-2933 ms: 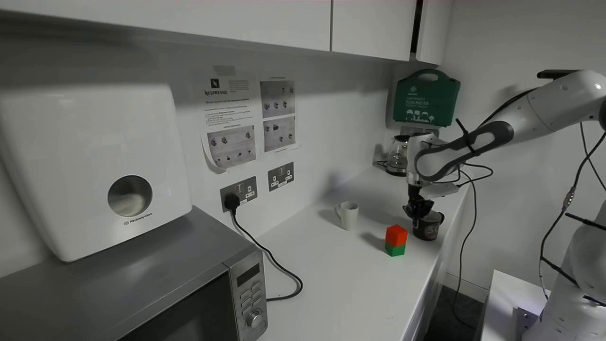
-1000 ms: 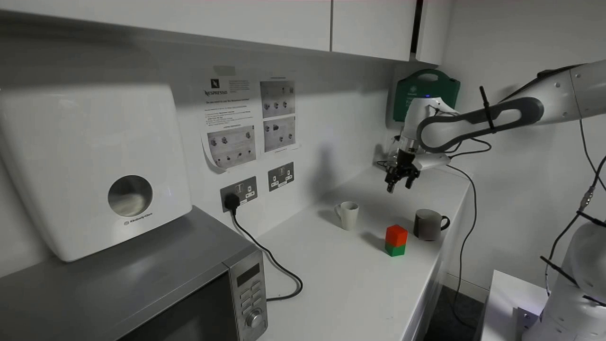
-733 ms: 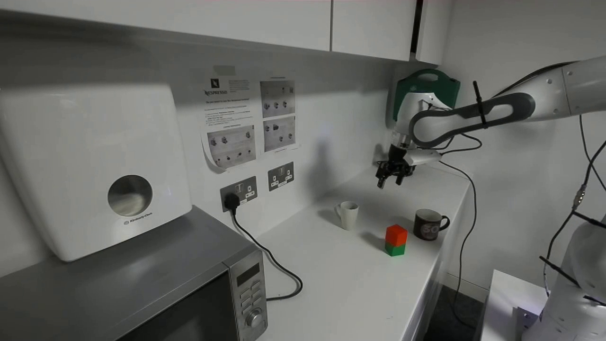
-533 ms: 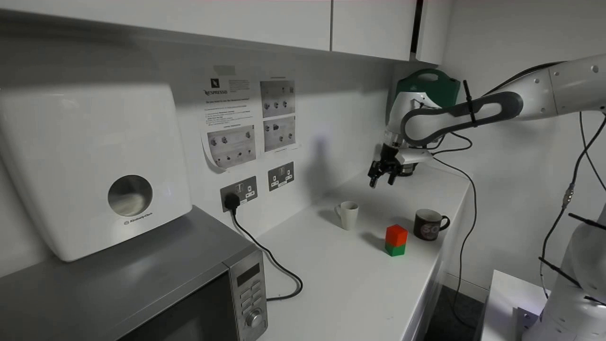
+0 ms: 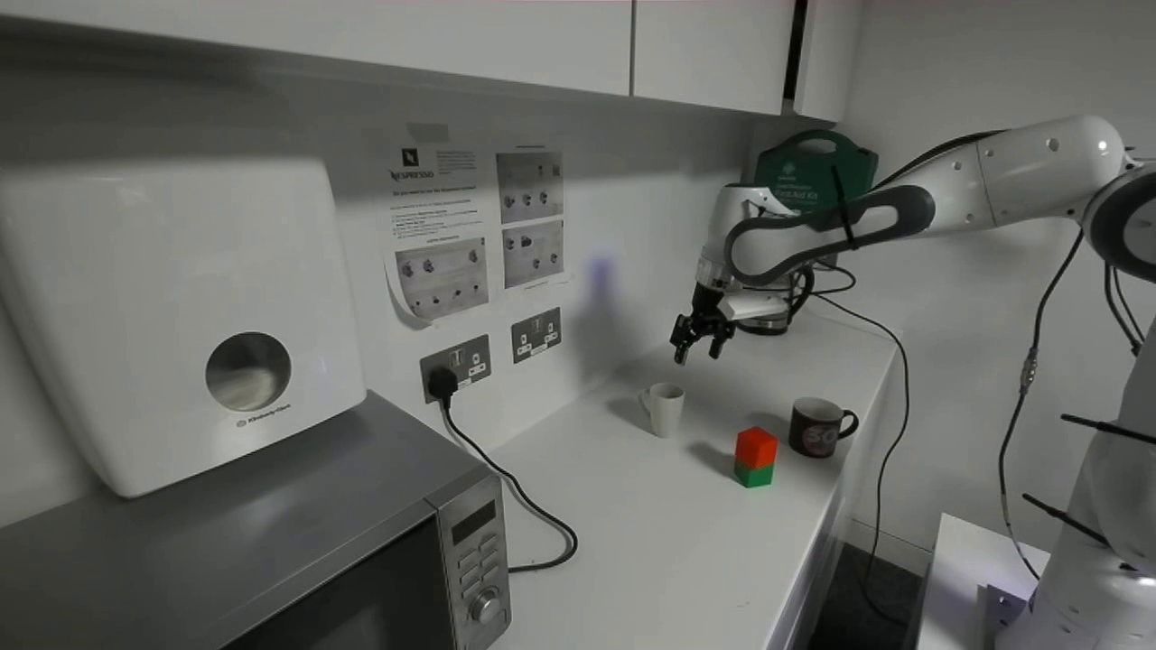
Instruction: Move the black and white mugs forward
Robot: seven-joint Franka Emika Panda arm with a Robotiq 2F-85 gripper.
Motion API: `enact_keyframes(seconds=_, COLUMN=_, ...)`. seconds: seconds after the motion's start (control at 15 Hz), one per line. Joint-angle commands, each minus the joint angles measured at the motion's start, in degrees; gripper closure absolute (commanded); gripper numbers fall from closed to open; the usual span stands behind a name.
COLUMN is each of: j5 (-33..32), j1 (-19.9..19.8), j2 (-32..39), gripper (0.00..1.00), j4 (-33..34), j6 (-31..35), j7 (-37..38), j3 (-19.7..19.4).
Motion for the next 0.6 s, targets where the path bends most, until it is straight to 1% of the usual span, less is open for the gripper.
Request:
enact_keyframes(seconds=0.0, j5=-0.5, j1=0.2, j2=4.4, gripper=0.00, j4=4.4, j6=-0.2, j7=1.4, j3=-0.8)
enact_keyframes(seconds=0.53, j5=-0.4, j1=0.3, j2=11.3, gripper=0.00, j4=9.9, j6=-0.7, j7=1.2, j3=-2.3)
